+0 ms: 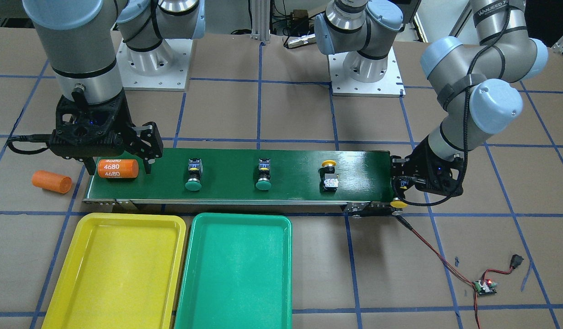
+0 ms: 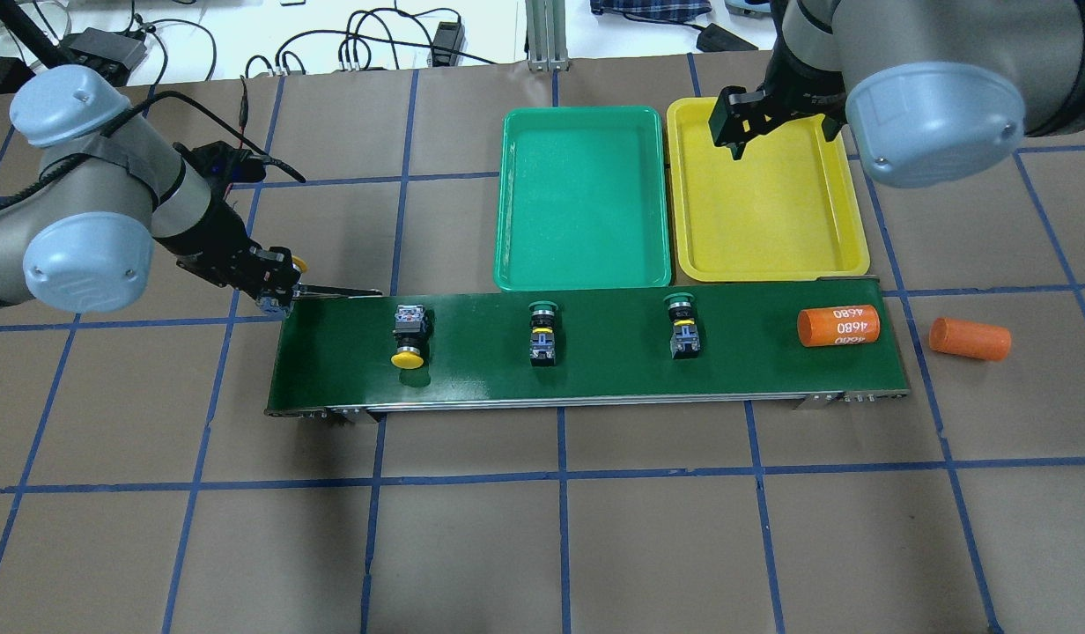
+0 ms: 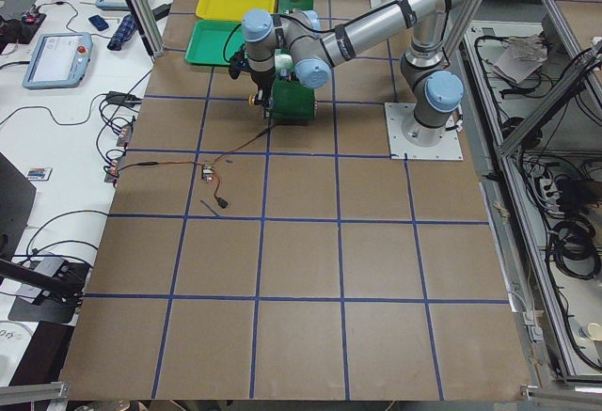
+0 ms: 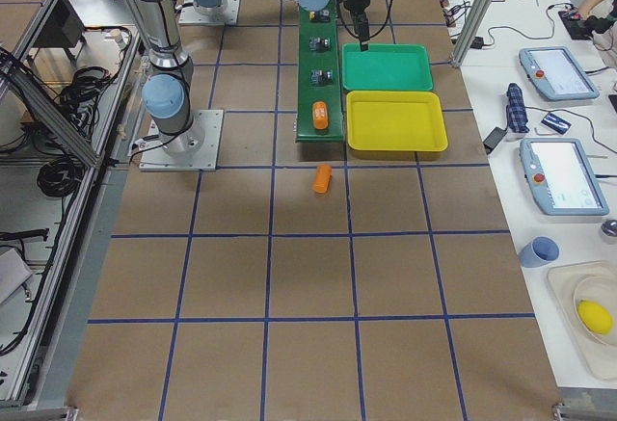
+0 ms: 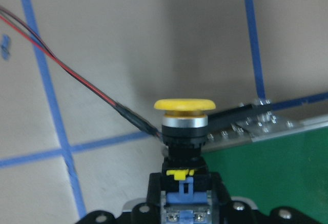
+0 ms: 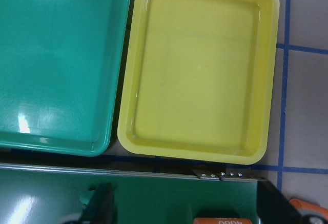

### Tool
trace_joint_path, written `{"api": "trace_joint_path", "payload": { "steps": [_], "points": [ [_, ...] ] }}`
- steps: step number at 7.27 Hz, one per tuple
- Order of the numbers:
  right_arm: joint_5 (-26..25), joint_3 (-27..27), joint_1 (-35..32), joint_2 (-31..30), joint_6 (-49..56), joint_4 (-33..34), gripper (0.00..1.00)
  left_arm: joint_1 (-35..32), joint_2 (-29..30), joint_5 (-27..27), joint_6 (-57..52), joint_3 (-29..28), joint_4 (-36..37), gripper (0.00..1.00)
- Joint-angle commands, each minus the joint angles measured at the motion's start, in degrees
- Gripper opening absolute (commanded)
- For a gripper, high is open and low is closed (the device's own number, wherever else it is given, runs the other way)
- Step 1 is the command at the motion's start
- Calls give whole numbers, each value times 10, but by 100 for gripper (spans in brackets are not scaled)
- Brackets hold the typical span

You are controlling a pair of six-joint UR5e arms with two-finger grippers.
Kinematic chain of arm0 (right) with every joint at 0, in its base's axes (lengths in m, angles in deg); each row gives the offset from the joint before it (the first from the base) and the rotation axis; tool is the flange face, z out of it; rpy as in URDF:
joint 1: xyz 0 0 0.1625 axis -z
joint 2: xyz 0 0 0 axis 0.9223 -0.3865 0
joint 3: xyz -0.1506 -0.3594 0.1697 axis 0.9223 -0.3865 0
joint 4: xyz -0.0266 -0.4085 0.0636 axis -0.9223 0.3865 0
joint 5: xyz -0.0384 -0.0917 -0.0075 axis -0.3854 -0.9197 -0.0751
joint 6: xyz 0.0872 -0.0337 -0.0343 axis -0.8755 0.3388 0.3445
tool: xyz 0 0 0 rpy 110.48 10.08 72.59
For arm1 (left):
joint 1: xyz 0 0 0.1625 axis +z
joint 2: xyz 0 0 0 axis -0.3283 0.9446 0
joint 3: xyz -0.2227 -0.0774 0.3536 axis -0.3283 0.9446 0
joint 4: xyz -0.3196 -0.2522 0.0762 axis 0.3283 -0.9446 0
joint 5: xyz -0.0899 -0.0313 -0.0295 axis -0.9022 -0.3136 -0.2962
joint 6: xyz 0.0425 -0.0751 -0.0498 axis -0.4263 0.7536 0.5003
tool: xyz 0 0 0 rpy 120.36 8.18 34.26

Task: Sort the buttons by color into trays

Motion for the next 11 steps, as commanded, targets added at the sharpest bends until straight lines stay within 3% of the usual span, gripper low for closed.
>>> {"api": "trace_joint_path", "payload": {
  "steps": [1, 2, 3, 4, 7, 11],
  "points": [
    [0, 0, 0, 0, 0, 0, 100, -2, -32, 1, 8, 48, 0, 0],
    [0, 0, 0, 0, 0, 0, 100, -3, -34, -1, 18, 49, 0, 0],
    [0, 0, 0, 0, 0, 0, 100, -3, -35, -3, 19, 51, -1, 56],
    [0, 0, 0, 0, 0, 0, 100, -3, -37, -4, 19, 52, -1, 98],
    [0, 0, 0, 0, 0, 0, 100, -3, -60, 23, 39, 28, -22, 100],
    [0, 0, 0, 0, 0, 0, 100, -4, -109, 51, 45, -77, -167, 100]
  ]
}}
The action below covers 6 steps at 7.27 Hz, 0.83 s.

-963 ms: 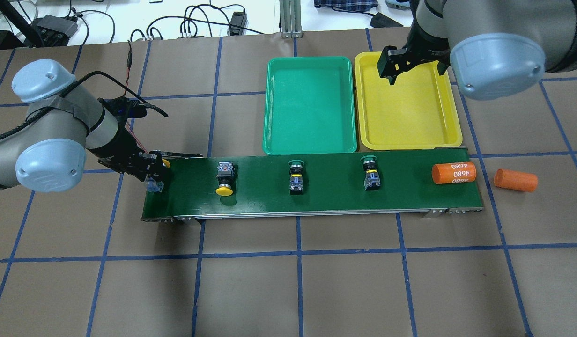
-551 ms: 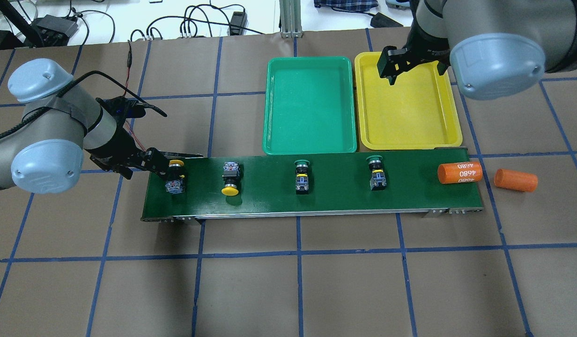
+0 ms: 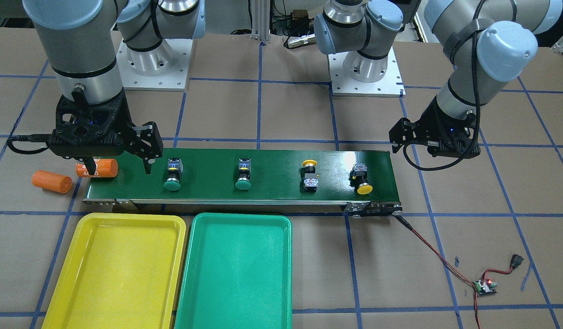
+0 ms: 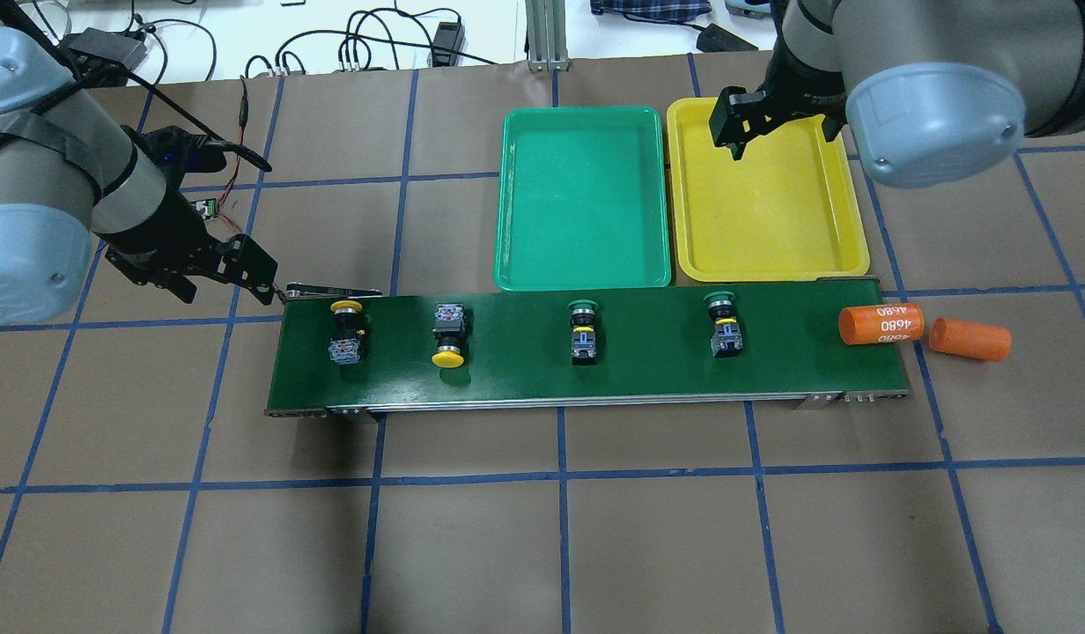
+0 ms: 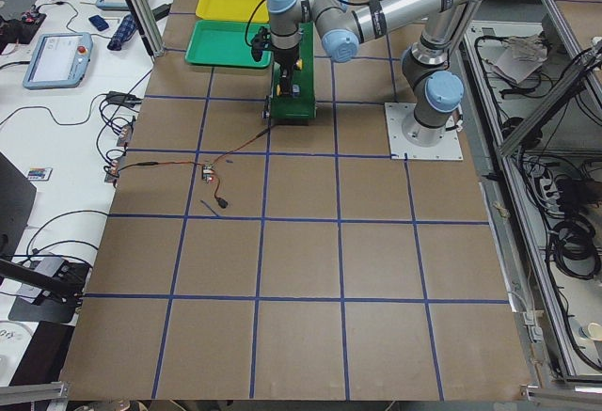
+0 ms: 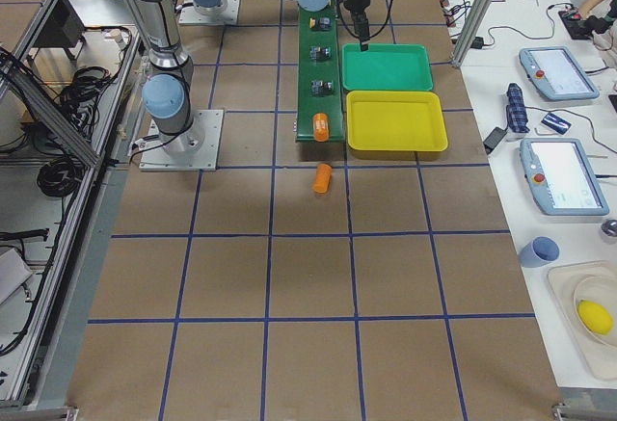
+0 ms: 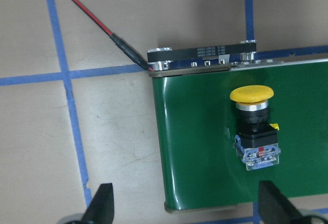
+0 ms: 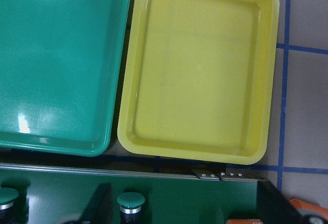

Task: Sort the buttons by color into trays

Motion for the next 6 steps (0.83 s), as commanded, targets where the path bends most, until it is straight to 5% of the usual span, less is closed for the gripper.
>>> {"api": "trace_joint_path", "payload": {
  "steps": [1, 6],
  "points": [
    [0, 0, 0, 0, 0, 0, 100, 1, -24, 16, 1, -48, -78, 100],
    [2, 1, -1, -3, -10, -4, 100, -1, -32, 14, 0, -41, -94, 100]
  ]
}}
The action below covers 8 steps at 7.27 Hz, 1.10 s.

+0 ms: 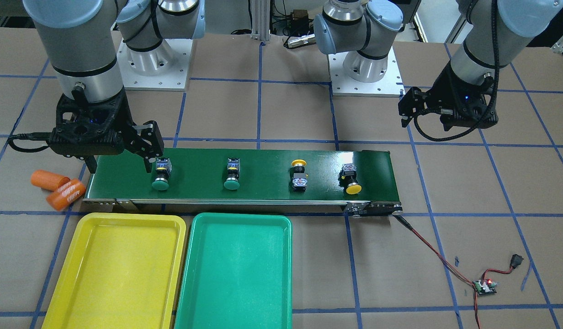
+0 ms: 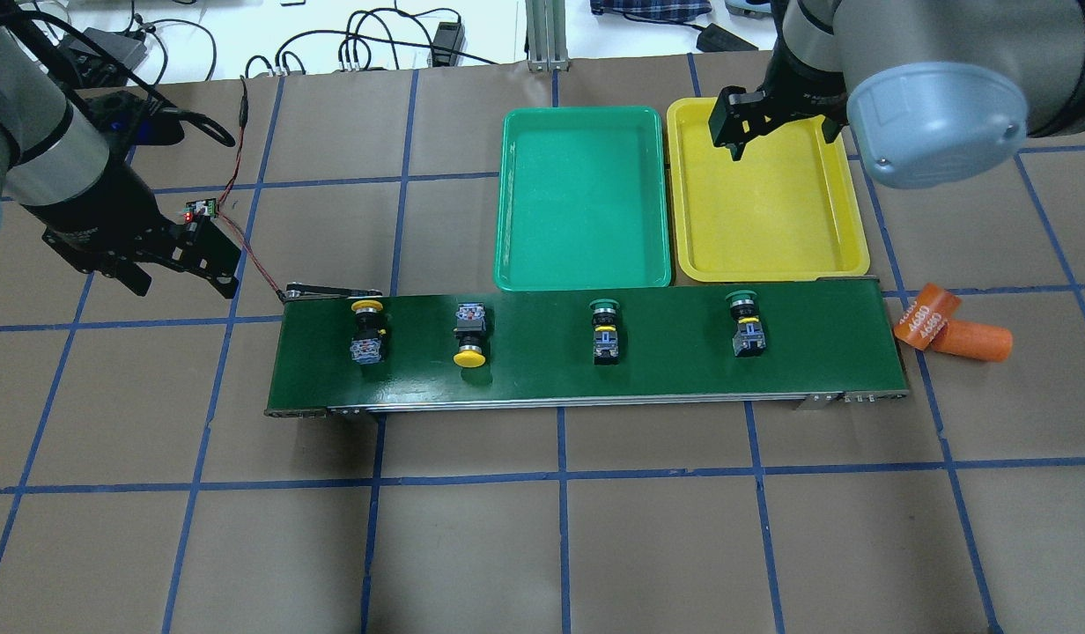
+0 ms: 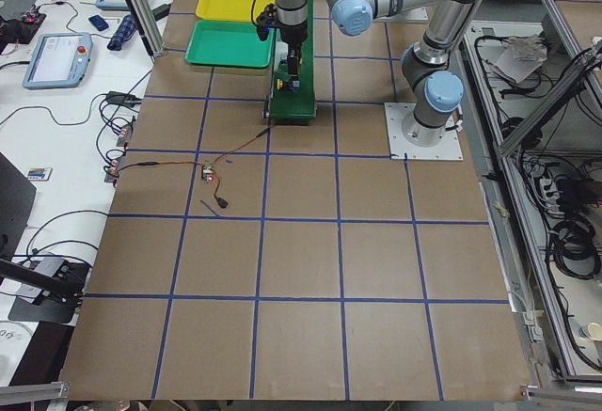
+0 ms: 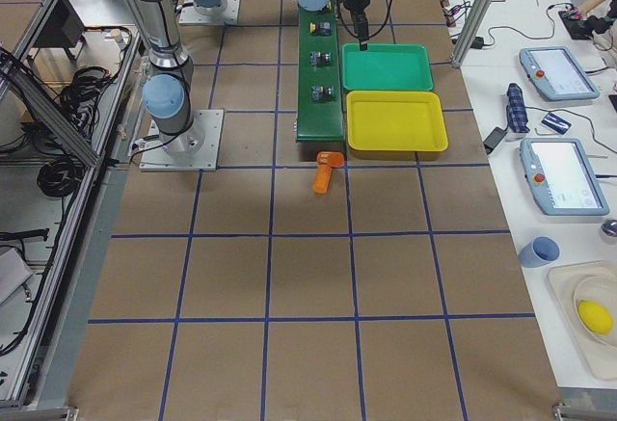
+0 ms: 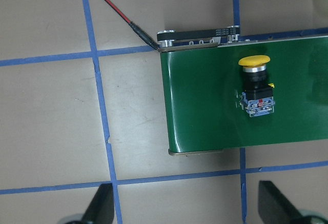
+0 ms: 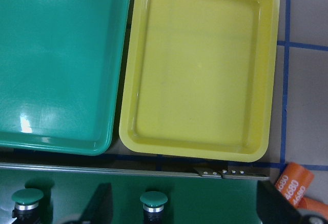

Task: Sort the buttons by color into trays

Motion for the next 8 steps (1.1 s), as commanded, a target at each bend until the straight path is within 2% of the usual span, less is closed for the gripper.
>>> {"api": "trace_joint_path", "payload": {
  "steps": [1, 2, 4, 5, 6, 8],
  "points": [
    [-2, 0, 0, 1, -5, -1, 100, -1, 4, 0, 0, 0, -1, 100],
    [-2, 3, 0, 4, 3, -7, 100, -2, 4, -2, 1, 0, -3, 100],
    [-4, 67, 6, 3, 12, -2, 100, -4, 3, -2, 2, 0, -2, 100],
    [-4, 96, 10, 4, 35, 0, 97, -11, 1, 0, 3, 0, -3, 100],
    [-4, 114, 29, 4, 82, 3, 87, -23, -1, 0, 30, 0, -3, 100],
    [7, 153, 74, 5, 96, 2, 87, -66, -17, 0, 89, 4, -5, 100]
  ]
}}
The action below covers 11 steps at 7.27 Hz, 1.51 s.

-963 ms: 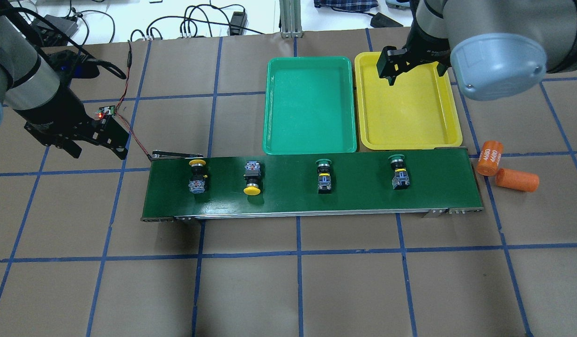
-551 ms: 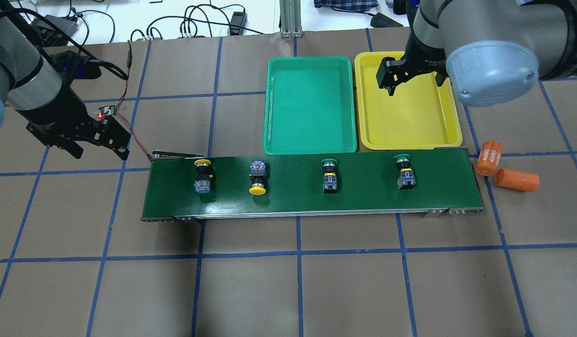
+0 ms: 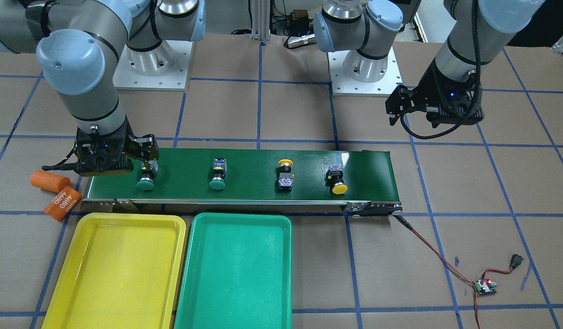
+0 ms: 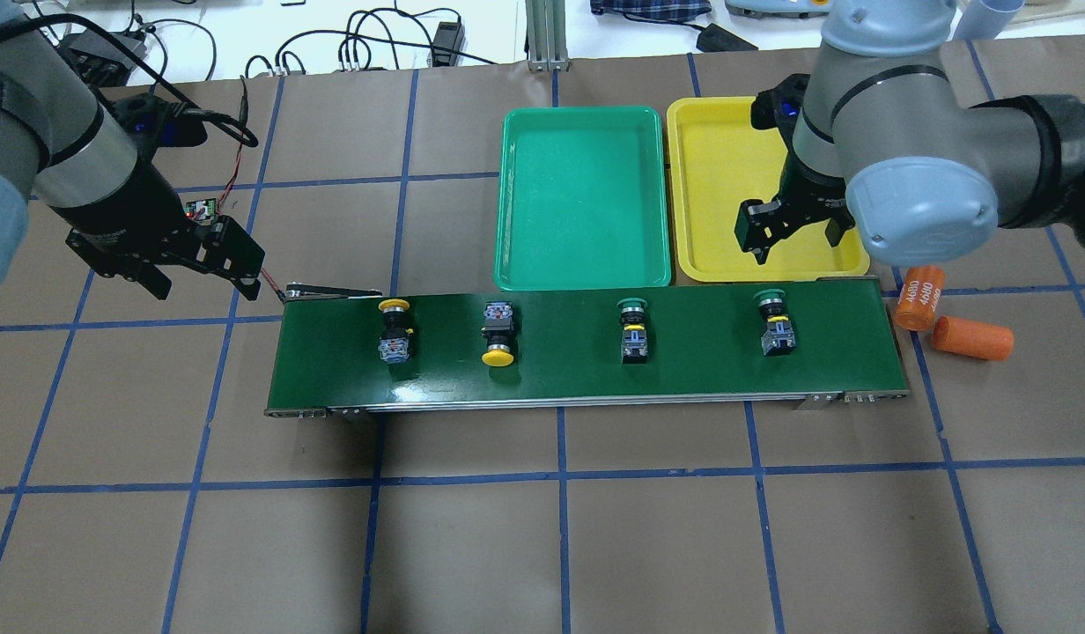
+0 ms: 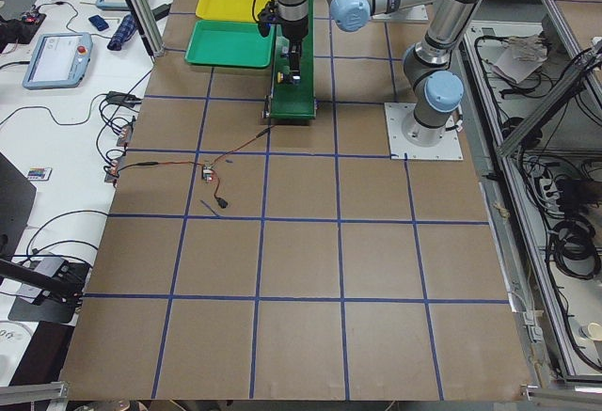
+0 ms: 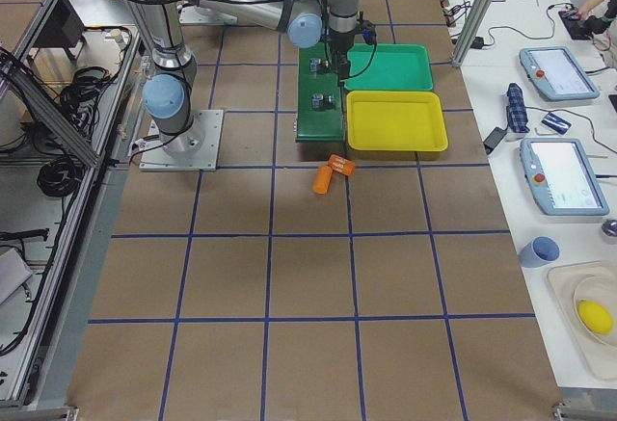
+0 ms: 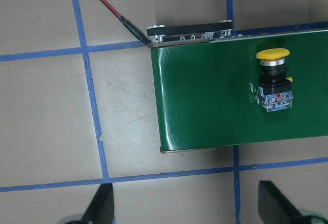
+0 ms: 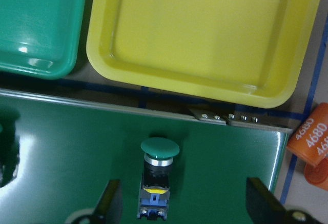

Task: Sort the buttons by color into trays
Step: 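Lower the right gripper onto the green button at the belt's far end and grasp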

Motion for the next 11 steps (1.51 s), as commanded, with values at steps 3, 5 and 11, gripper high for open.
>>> {"api": "trace_joint_path", "payload": {
  "steps": [3, 5, 11],
  "points": [
    [32, 46, 25, 3, -11, -1, 81, -33, -26, 10, 26, 9, -12, 100],
    [32, 53, 25, 5, -13, -3, 73, -33, -27, 10, 25, 8, -9, 100],
    [-14, 66, 80, 61, 33, 74, 73, -33, -20, 5, 27, 6, 6, 100]
  ]
}}
